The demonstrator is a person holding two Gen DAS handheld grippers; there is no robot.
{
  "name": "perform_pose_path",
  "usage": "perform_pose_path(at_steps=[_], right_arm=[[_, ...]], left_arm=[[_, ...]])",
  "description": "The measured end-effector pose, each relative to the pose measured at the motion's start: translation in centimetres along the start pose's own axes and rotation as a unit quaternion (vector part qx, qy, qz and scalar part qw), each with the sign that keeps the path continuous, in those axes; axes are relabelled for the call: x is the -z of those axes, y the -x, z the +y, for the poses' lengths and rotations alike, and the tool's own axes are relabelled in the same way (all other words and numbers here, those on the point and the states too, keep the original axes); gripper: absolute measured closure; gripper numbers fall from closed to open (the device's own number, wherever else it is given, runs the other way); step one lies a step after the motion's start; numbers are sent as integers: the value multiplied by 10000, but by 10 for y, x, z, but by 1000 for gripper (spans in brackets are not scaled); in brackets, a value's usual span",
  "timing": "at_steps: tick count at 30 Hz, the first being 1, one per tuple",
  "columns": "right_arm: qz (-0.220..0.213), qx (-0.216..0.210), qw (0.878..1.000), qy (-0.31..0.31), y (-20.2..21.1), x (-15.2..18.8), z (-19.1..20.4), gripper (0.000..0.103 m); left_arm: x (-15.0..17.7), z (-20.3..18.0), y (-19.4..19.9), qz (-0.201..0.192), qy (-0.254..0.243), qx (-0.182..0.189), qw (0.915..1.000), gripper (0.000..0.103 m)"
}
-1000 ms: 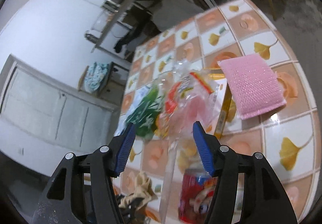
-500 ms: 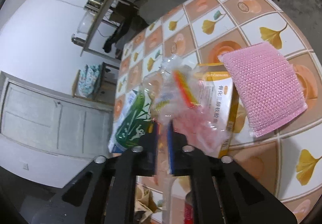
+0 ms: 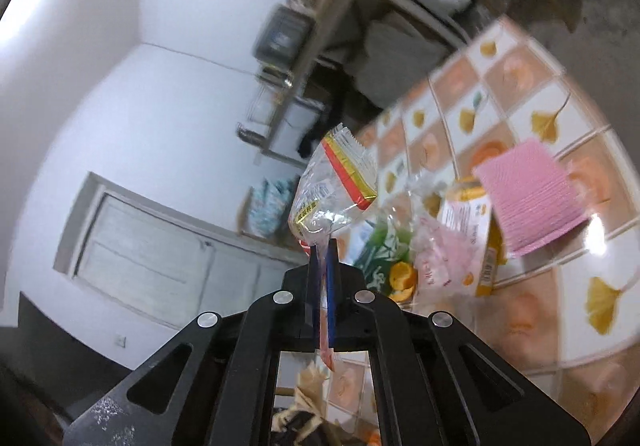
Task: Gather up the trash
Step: 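Carry the paper and bag over the blue basket and open both tools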
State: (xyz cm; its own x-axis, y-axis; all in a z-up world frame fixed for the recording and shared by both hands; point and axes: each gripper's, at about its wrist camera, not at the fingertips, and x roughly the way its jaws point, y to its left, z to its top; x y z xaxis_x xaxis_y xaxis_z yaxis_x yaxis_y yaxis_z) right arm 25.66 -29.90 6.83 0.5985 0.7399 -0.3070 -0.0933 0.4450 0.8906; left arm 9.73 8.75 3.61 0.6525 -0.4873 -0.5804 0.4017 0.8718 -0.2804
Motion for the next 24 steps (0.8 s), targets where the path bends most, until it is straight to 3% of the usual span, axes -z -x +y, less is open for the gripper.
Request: perform_pose_path(at_steps=[4, 8, 11, 13, 15, 19, 24], right_arm=[[-653, 128, 9975, 218, 90, 14, -5, 102], [-1280, 755, 9886, 227, 170, 33, -28, 102], [-1660, 1299, 9775, 66, 227, 53, -52, 102], [-1951, 1751, 9650, -115, 267, 69, -74, 102], [-2196, 2241, 9489, -337, 296, 83, -97, 102], [-2438, 3105, 9150, -829, 341, 109, -146, 102], [-2488, 3782, 8799, -1444, 362, 127, -211, 102]], left_arm=[[-31, -41, -6, -126, -134, 690, 9974, 90], [-64, -98, -36, -6, -351, 1464, 9886, 90], [-84, -154, -81, 424, -453, 2021, 9774, 90], [-91, -198, -124, 966, -476, 2276, 9678, 90], [-88, -247, -174, 1609, -498, 2535, 9526, 89], [-68, -328, -249, 2406, -955, 2590, 9305, 89], [-19, -409, -344, 3393, -1220, 2297, 9040, 89]])
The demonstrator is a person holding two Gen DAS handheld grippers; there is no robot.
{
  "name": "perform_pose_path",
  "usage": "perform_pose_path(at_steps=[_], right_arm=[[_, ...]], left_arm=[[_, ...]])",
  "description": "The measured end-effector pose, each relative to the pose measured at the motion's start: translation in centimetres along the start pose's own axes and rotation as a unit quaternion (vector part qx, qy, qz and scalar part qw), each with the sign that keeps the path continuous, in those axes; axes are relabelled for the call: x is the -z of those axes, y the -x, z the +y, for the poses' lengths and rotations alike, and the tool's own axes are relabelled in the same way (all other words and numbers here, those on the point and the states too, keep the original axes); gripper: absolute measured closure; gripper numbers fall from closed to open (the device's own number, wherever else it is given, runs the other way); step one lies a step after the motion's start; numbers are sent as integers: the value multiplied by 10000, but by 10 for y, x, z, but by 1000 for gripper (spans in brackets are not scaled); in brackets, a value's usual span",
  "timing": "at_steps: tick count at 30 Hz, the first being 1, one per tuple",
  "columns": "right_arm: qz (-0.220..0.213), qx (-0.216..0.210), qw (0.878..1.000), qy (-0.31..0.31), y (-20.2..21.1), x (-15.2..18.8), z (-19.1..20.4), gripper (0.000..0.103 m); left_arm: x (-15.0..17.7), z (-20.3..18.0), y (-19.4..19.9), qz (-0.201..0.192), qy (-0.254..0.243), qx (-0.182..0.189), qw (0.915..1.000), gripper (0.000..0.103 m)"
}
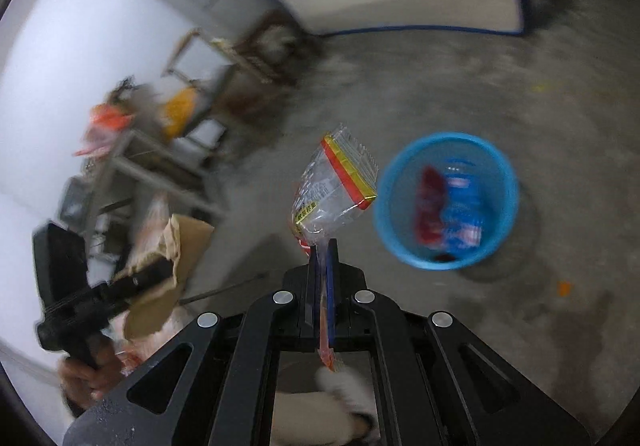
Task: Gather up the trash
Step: 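Carry the paper and bag over the blue basket and open both tools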
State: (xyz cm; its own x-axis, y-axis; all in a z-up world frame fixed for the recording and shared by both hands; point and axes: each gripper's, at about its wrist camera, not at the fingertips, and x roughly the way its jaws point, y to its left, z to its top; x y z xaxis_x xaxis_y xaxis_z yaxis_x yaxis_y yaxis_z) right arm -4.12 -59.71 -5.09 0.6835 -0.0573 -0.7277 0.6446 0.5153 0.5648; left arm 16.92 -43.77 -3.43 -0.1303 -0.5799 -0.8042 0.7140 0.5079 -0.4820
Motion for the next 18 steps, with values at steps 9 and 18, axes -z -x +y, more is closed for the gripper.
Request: perform_pose_path(at_steps=[9, 18], right_arm=[[234, 1173, 9925, -236, -77, -14, -56, 102], [194, 1482, 9886, -198, -121, -32, -86, 61]], left_arm=[[-30, -11, -174, 1178, 434, -80, 9921, 88], [-61, -10, -225, 1232, 759, -121, 9894, 34]])
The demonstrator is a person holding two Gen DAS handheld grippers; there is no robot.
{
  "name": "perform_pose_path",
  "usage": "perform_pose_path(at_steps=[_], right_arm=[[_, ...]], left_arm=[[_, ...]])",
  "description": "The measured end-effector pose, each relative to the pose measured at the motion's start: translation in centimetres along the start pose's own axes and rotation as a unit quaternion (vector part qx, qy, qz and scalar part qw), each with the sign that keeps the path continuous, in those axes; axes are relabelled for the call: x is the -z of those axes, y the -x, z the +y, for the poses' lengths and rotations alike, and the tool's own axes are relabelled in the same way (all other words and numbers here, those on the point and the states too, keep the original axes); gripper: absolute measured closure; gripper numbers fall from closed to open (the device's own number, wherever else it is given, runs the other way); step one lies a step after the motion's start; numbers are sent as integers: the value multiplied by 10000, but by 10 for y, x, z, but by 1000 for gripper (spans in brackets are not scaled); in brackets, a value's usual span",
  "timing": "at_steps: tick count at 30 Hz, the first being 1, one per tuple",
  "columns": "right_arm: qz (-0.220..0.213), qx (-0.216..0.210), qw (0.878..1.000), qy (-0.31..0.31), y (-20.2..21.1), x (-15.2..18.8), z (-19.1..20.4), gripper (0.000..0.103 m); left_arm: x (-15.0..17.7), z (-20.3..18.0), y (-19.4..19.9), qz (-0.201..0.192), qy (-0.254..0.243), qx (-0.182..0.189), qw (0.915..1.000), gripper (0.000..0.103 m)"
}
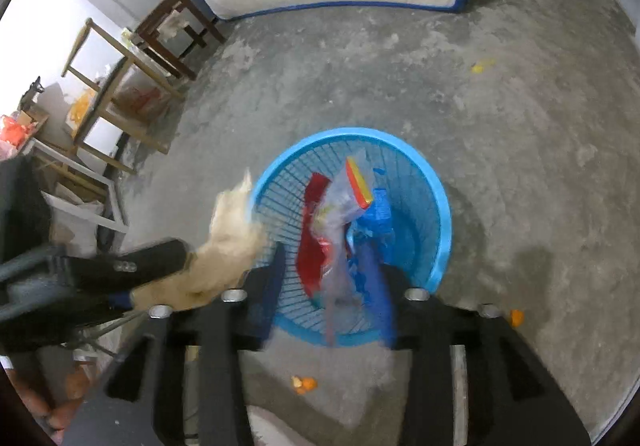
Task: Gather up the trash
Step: 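Carry the paper and bag over the blue basket and open both tools, then move both open tools back over the table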
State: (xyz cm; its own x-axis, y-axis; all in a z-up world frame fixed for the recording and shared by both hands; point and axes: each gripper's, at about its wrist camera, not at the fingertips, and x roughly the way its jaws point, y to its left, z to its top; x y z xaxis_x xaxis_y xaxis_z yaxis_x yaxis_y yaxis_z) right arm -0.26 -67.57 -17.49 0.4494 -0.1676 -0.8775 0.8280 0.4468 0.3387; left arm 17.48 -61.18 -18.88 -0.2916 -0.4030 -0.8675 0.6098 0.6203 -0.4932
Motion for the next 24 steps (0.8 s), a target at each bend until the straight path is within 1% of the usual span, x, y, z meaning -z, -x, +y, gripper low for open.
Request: perform_pose_path(at_steps=[1, 3, 4, 6, 11, 13, 15, 16, 17, 19, 20, 21, 23, 24], right_arm=[[46, 64, 10000, -12, -7, -1, -2, 61], [116, 83, 9999, -72, -11, 0, -9, 60], [141, 112, 9997, -146, -12, 1, -14, 60], [130, 114, 9995, -264, -9, 3, -21, 59], [15, 64, 9991, -418, 16, 11, -35, 58], [-43, 23, 9991, -427, 26, 14, -39, 55], [-127, -136, 9990, -408, 44, 20, -41, 52], [-173, -209, 9989, -370, 53, 23, -40, 49], [-204, -260, 9989, -335, 60, 25, -39, 48], [-273, -457, 9984, -215, 80, 32, -33, 44], [-297, -557, 9979, -148, 91, 36, -29, 43], [-316, -659, 9973, -54, 102, 41, -23, 40], [-307, -828, 9960, 125, 116, 47, -12, 39], [-282, -926, 9950, 225, 125, 50, -4, 38]], left_arm=[[2, 4, 2, -28, 18, 30, 10000, 29], [3, 8, 12, -102, 6, 60, 9999, 28], [0, 8, 10, -144, 13, 57, 9999, 28], [1, 12, 22, -254, 102, 67, 9996, 27], [3, 10, 51, -437, 194, 146, 9988, 27], [10, 3, 71, -535, 164, 204, 9982, 27], [15, -3, 87, -624, 102, 335, 9974, 27], [23, -8, 102, -746, 28, 355, 9966, 27], [31, -11, 120, -980, -28, 354, 9946, 27], [51, -14, 153, -1305, -106, 429, 9905, 27], [59, -14, 165, -1380, -116, 452, 9893, 27], [75, -12, 188, -1544, -120, 514, 9866, 27], [95, -7, 215, -1745, -120, 553, 9830, 27], [113, -1, 237, -1912, -159, 585, 9797, 27]])
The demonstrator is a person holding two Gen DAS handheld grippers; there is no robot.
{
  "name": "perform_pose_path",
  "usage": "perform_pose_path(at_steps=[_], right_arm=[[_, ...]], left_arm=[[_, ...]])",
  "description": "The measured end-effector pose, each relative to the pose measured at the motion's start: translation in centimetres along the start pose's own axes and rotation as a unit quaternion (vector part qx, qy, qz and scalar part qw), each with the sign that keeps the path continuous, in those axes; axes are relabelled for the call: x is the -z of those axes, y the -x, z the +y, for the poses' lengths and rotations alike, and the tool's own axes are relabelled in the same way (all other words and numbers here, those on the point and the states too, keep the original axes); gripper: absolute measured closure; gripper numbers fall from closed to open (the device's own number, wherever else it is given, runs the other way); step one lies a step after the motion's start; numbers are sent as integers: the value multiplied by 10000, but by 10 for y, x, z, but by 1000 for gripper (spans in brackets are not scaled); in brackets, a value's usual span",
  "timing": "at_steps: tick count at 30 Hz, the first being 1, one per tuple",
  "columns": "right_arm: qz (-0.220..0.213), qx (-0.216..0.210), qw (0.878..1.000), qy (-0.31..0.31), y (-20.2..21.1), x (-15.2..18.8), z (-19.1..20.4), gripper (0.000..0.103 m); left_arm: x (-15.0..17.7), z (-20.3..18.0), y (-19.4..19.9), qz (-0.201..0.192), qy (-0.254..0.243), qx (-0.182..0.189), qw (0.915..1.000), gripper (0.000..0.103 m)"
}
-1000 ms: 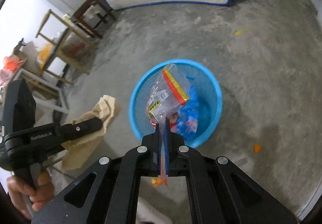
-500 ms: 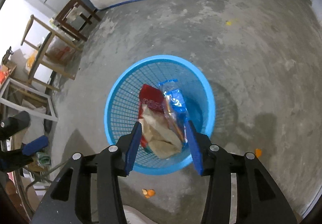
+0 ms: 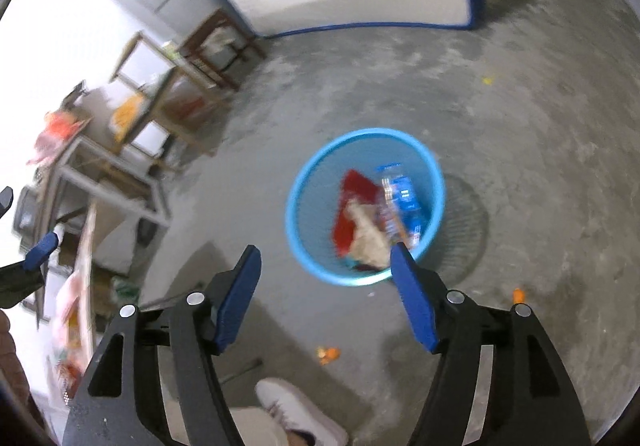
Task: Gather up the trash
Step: 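Move both open tools back over the table, then grasp the pink mesh scrubber with the right tool while the left tool reaches toward the pink-printed bag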
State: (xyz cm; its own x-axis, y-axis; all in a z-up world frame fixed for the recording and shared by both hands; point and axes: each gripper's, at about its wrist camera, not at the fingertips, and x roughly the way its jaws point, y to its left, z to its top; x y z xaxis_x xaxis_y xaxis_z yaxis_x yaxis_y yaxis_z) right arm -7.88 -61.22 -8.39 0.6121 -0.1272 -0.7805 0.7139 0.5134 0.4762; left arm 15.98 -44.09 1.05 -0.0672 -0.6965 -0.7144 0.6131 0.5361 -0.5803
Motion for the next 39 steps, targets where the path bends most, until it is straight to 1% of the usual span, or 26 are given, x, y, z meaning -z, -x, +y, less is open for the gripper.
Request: perform_pose_path(at_steps=[3, 5, 6, 7, 8, 11, 12, 13, 15, 18, 19, 20, 21, 23, 24, 26, 28, 30, 32, 33, 35, 36, 38, 39], right_arm=[[94, -298, 9992, 241, 11, 5, 25, 35], [165, -531, 9974, 460, 19, 9, 49, 32], [191, -675, 9957, 600, 23, 12, 65, 32], [228, -806, 9939, 718, 23, 14, 78, 31], [265, -901, 9922, 815, 23, 15, 87, 31], [442, -1219, 9836, 1253, 23, 20, 131, 29], [525, -1338, 9786, 1473, 22, 23, 151, 28], [568, -1412, 9750, 1617, 23, 28, 163, 27], [664, -1585, 9655, 1955, 22, 34, 193, 25], [840, -1851, 9461, 2523, 17, 45, 249, 22], [894, -1905, 9414, 2637, 15, 49, 262, 22], [990, -1992, 9338, 2803, 12, 54, 281, 22], [1043, -2039, 9295, 2891, 11, 60, 290, 22], [1210, -2146, 9161, 3162, 4, 69, 322, 22], [1273, -2182, 9090, 3316, 0, 74, 339, 22], [1346, -2263, 8941, 3622, -3, 86, 369, 21], [1426, -2368, 8793, 3878, -11, 93, 402, 17], [1530, -2364, 8704, 4039, -25, 97, 429, 15], [1728, -2280, 8599, 4228, -49, 102, 458, 13], [1813, -2167, 8556, 4337, -61, 107, 471, 13], [1926, -1809, 8489, 4578, -88, 113, 493, 13], [1972, -1702, 8464, 4645, -97, 115, 500, 13], [2071, -1426, 8484, 4658, -123, 119, 519, 13], [2132, -1338, 8472, 4679, -133, 119, 526, 13]], left_arm=[[19, 8, 58, -400, -85, -50, 9992, 24], [33, 16, 97, -695, -157, -151, 9973, 23], [45, 24, 125, -951, -228, -284, 9948, 21], [53, 27, 140, -1089, -280, -373, 9930, 20], [65, 35, 164, -1338, -363, -531, 9889, 19], [91, 57, 211, -1827, -439, -857, 9784, 16], [106, 70, 233, -2058, -402, -983, 9728, 14], [116, 80, 248, -2195, -355, -1083, 9689, 13], [140, 105, 278, -2516, -228, -1323, 9585, 12], [177, 146, 319, -2920, 113, -1720, 9408, 11], [190, 160, 331, -3012, 227, -1822, 9357, 10], [198, 170, 340, -3064, 297, -1900, 9323, 10], [211, 185, 349, -3169, 416, -2095, 9241, 10], [230, 207, 366, -3316, 608, -2448, 9091, 10], [236, 215, 373, -3370, 676, -2557, 9036, 10], [252, 232, 389, -3501, 795, -2725, 8927, 10], [262, 246, 397, -3601, 931, -2801, 8850, 10], [268, 259, 403, -3672, 1097, -2806, 8800, 10], [270, 269, 406, -3710, 1183, -2785, 8779, 10], [273, 275, 408, -3731, 1222, -2786, 8765, 10], [277, 284, 412, -3726, 1272, -2792, 8758, 10], [279, 286, 412, -3725, 1295, -2793, 8755, 10], [283, 293, 411, -3683, 1361, -2764, 8772, 10], [286, 299, 412, -3661, 1405, -2751, 8778, 10]])
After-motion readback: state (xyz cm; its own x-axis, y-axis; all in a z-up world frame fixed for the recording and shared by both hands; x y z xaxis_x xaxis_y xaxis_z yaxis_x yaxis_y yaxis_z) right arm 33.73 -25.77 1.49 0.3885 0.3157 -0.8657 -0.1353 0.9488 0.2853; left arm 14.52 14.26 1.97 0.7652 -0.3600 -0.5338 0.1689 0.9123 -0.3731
